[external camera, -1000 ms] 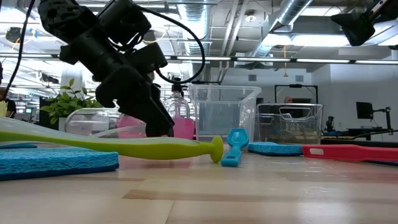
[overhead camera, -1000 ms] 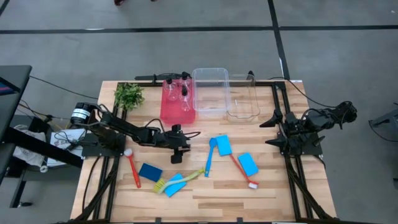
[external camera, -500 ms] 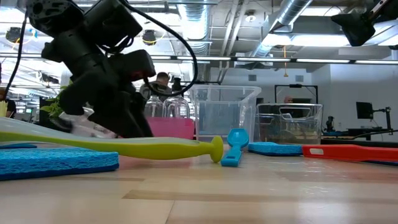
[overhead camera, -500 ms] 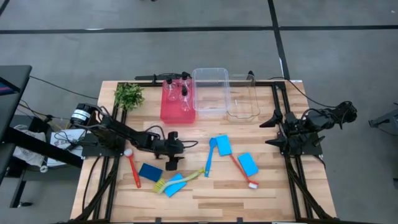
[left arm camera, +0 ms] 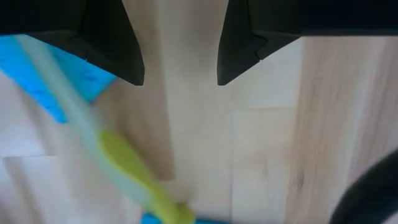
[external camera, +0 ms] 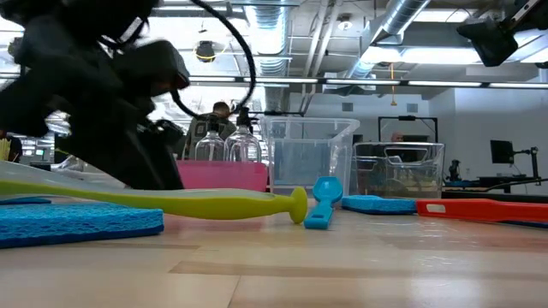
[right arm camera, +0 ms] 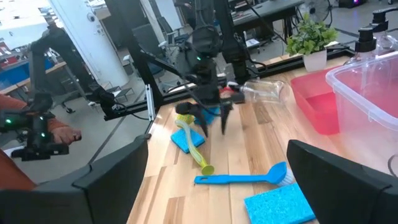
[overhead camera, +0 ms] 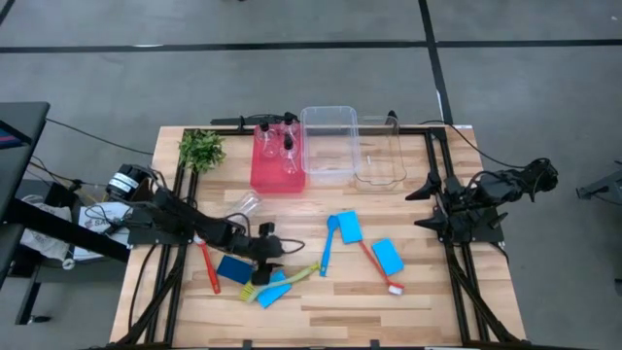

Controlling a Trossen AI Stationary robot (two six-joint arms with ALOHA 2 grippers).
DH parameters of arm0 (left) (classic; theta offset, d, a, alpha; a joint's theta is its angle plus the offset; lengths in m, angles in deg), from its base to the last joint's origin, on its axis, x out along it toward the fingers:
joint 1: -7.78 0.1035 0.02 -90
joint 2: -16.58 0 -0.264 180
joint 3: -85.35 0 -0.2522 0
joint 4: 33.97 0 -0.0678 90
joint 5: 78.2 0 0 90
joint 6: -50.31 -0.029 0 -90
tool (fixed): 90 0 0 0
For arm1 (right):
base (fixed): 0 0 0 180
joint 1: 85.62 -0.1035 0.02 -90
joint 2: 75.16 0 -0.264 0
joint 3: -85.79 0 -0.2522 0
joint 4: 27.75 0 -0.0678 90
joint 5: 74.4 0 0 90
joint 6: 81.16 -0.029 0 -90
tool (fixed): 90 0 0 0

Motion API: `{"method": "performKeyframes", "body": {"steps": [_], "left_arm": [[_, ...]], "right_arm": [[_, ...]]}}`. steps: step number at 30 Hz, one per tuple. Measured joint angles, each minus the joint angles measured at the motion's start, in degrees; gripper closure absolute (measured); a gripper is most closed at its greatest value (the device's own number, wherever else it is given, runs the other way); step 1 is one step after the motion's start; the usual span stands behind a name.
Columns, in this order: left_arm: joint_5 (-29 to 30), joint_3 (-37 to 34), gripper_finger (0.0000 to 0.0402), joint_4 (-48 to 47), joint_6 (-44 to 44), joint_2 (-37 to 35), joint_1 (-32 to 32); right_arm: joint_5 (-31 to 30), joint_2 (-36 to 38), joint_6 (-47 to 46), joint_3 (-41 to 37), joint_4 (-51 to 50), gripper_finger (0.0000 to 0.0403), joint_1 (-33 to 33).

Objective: Pick & Place Kitchen Sink Supplies
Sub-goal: Put the transparent dishwashing liquid dispenser into the red bin

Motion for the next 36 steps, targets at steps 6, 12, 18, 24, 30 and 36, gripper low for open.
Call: {"method": "performKeyframes", "body": {"steps": [6,12,18,24,30,36], "left_arm": [[9.41,1.46,0.0197,-5.74,7.94,-7.66,-3.78],[14.34,7.09,0.0197,-28.39,14.89,-17.49,-8.91],[12.09,15.73,0.0197,-53.87,26.51,-20.92,-11.94],[-0.30,17.93,0.0197,-69.71,47.38,-21.34,-11.86],[-1.13,17.91,0.0197,-73.98,64.33,-21.30,-11.70],[4.65,17.91,0.0197,-73.83,65.84,-21.30,-9.57]], "right_arm": [[0.08,-0.02,0.02,0.00,-0.32,0.0026,0.00],[0.08,-0.01,0.02,0.00,-0.48,0.0026,0.00],[0.08,-0.02,-0.27,0.00,-1.92,0.0026,0.00],[0.08,0.00,-0.31,0.00,-2.46,0.0026,0.00],[0.08,0.00,-0.35,0.00,-2.95,0.0026,0.00],[0.08,-0.01,-0.44,0.00,-2.95,0.0026,0.00]]}}
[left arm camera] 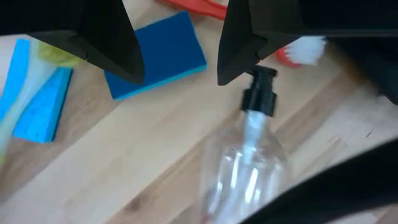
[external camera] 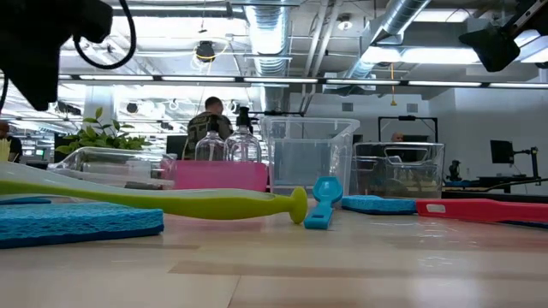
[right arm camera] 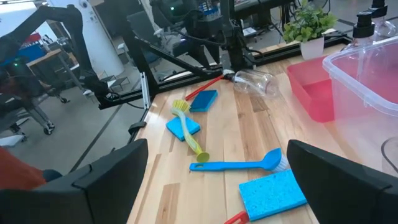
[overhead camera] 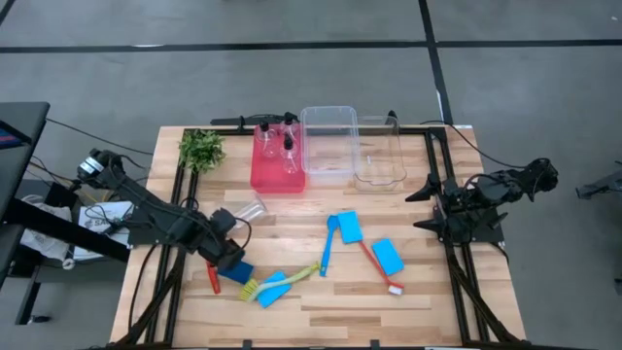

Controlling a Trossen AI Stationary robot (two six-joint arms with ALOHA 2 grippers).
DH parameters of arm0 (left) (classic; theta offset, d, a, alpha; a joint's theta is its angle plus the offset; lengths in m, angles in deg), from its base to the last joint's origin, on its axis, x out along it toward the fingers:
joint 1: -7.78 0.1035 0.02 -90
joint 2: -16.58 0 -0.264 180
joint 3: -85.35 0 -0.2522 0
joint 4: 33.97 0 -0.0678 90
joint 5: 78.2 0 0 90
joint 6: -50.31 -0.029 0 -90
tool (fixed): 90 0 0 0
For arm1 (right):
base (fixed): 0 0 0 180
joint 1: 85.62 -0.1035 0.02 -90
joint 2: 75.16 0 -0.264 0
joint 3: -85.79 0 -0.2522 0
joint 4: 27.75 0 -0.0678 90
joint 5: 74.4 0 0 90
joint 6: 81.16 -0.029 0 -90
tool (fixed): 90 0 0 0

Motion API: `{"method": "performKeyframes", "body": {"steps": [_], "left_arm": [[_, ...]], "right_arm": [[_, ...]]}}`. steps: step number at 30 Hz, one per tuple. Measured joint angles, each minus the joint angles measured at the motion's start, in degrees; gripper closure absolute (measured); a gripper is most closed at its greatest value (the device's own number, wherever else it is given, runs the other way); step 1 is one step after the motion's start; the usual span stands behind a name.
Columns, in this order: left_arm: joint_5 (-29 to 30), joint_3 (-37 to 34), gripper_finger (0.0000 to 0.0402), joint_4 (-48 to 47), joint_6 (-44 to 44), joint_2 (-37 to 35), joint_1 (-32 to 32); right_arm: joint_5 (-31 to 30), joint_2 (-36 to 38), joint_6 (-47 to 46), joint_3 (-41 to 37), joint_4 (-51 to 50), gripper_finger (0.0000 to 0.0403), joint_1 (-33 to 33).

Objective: Pick & Place Kitchen Sink Supplies
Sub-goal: Put the transparent dishwashing liquid dispenser into the red bin

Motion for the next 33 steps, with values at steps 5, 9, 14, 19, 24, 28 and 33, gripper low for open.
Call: {"method": "performKeyframes", "body": {"steps": [5,9,14,19,24,28,33], "left_arm": [[-1.29,-1.53,0.0179,0.55,-0.16,0.02,2.06],[-4.71,-4.72,0.0147,3.14,-0.17,0.02,2.59],[-5.41,-8.54,0.0115,7.19,-0.18,0.02,2.56],[-5.63,-13.85,0.0112,14.25,-0.18,0.04,2.57],[-7.88,-18.90,0.0122,24.08,-0.17,0.06,2.57],[-11.38,-20.80,0.0138,26.41,0.04,0.07,2.57],[-13.49,-21.00,0.0179,27.31,0.04,0.07,2.57]], "right_arm": [[0.02,0.01,-1.52,0.00,0.00,0.0026,0.00],[0.59,0.01,-2.90,0.00,0.00,0.0026,-0.02],[1.71,-0.01,-3.62,0.00,0.00,0.0026,-0.07],[1.70,0.01,-3.58,0.00,0.00,0.0026,-0.07],[1.60,-0.02,-3.48,0.00,0.00,0.0026,-0.07],[1.52,0.00,-3.45,0.00,0.00,0.0026,-0.07],[1.51,0.01,-3.45,0.00,0.00,0.0026,-0.07]]}}
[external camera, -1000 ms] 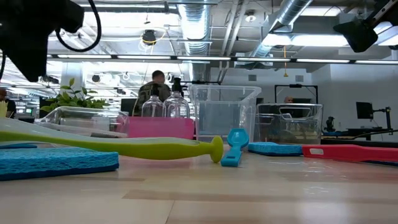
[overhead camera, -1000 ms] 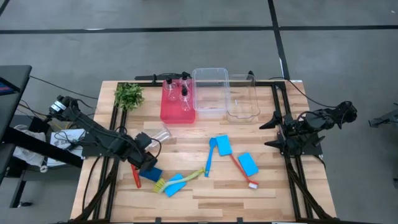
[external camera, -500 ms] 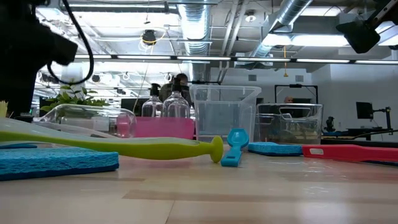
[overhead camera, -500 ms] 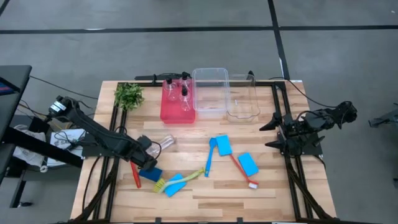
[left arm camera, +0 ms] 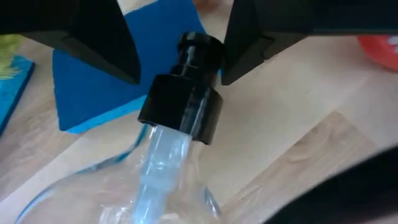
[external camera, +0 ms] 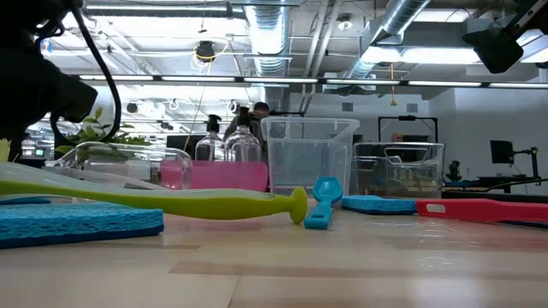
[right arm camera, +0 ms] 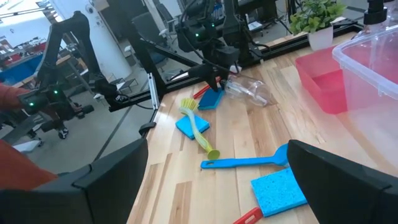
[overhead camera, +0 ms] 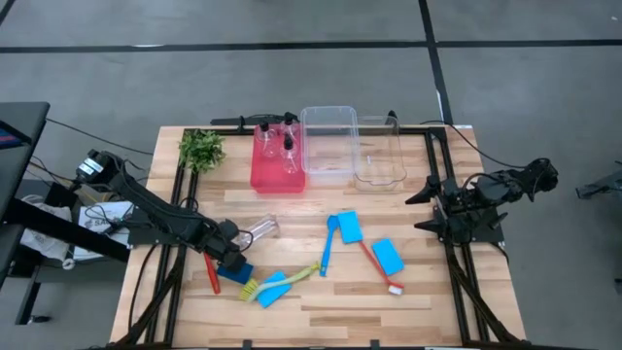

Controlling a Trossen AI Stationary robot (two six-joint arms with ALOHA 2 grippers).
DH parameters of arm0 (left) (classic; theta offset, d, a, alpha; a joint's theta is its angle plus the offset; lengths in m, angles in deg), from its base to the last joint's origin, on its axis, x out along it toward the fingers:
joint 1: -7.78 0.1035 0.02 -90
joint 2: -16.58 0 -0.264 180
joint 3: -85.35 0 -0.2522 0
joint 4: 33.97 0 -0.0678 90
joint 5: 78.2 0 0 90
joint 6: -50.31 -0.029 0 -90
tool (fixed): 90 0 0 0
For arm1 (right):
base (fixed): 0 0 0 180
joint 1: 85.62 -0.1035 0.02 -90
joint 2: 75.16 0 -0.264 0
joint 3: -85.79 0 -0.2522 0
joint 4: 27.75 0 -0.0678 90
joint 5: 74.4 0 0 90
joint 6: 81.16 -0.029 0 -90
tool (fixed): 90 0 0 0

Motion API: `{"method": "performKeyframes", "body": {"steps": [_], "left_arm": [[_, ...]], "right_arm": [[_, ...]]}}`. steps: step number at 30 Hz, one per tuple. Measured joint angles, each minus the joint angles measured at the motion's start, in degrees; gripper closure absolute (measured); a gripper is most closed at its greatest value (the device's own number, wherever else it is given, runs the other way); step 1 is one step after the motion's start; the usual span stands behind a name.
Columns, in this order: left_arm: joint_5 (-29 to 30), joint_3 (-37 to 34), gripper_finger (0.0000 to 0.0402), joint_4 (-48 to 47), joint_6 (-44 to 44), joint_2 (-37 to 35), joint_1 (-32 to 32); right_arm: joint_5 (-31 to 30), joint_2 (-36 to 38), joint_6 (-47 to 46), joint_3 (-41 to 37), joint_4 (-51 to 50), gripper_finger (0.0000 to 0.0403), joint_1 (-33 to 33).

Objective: Pick & Place Kitchen Sink Supplies
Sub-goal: Put the transparent dishwashing liquid dispenser into the red bin

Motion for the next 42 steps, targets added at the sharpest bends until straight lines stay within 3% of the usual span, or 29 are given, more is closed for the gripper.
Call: {"method": "performKeyframes", "body": {"steps": [13,22,27,36,42], "left_arm": [[0.00,0.00,0.0307,2.85,-0.22,0.00,0.00],[0.00,0.27,0.0292,3.10,-1.59,0.00,-0.02],[0.28,3.16,0.0308,3.27,-7.73,-0.02,-0.02],[0.42,7.31,0.0297,3.16,-20.15,-0.02,-0.02],[1.94,10.51,0.0303,3.38,-32.77,-0.02,-0.02]], "right_arm": [[-0.02,0.00,0.65,0.00,0.00,0.0026,0.00],[-0.02,-0.01,0.61,0.00,0.51,0.0026,0.02],[-0.04,0.00,0.61,0.00,5.09,0.0026,0.02],[-0.04,0.00,0.59,0.00,14.02,0.0026,0.02],[-0.10,-0.01,0.60,0.00,18.36,0.0026,0.02]]}}
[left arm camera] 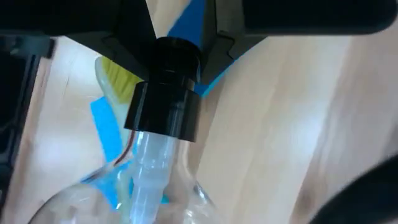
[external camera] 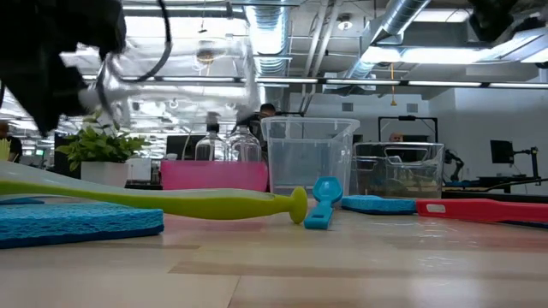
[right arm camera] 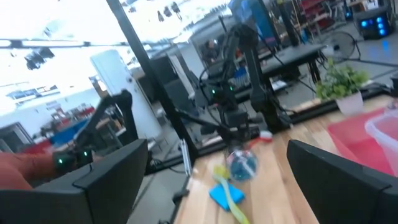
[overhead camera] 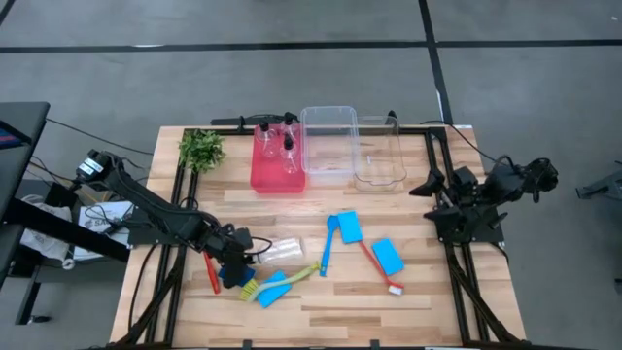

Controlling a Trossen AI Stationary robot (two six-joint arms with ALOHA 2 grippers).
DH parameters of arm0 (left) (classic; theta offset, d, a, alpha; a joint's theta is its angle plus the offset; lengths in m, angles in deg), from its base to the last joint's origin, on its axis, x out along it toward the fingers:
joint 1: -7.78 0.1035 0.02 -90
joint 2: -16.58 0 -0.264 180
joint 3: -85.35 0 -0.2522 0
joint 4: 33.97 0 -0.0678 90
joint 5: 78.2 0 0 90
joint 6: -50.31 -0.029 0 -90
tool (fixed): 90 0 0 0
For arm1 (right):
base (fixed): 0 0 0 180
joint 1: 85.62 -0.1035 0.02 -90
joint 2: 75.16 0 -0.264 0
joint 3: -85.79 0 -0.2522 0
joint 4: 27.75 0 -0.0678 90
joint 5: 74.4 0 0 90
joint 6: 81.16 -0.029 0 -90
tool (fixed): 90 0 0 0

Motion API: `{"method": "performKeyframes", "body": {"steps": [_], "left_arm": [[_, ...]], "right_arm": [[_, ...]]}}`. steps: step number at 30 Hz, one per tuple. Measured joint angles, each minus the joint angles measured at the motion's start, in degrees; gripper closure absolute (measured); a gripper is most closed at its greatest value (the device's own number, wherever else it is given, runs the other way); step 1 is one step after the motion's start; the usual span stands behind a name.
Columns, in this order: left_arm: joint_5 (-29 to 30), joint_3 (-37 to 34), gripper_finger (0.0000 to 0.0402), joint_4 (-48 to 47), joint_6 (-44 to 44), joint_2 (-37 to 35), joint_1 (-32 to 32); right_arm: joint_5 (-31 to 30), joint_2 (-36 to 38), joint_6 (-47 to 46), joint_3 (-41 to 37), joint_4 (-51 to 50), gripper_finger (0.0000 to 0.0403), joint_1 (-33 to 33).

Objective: Pick & Place Kitchen Sink Supplies
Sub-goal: Put the transparent dishwashing liquid dispenser into the red bin

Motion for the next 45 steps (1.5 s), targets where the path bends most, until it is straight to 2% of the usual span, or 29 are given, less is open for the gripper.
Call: {"method": "performKeyframes", "body": {"steps": [10,17,22,27,34,39,45], "left_arm": [[7.70,1.95,0.0298,0.21,-26.24,0.00,0.74],[11.89,1.95,0.0298,0.48,-38.12,0.00,6.48],[12.03,2.57,0.0298,0.29,-43.59,0.00,12.01],[11.99,3.66,0.0297,-1.04,-48.75,0.41,15.01],[11.75,3.64,0.0297,-1.49,-53.12,6.11,15.82],[11.57,4.45,0.0297,-1.64,-53.46,11.14,15.78],[11.32,6.21,0.0297,-1.52,-53.46,13.92,15.78]], "right_arm": [[-0.01,-0.22,4.53,0.00,7.98,0.0026,0.01],[0.00,-2.78,9.77,0.00,13.90,0.0026,0.04],[-0.01,-6.04,10.61,0.00,14.95,0.0026,0.04],[0.01,-9.52,11.08,0.00,14.91,0.0026,0.04],[0.03,-13.00,13.99,0.00,14.90,0.0026,0.04],[0.02,-13.63,14.00,0.00,14.89,0.0026,0.04],[0.01,-13.50,14.02,0.00,14.90,0.0026,0.07]]}}
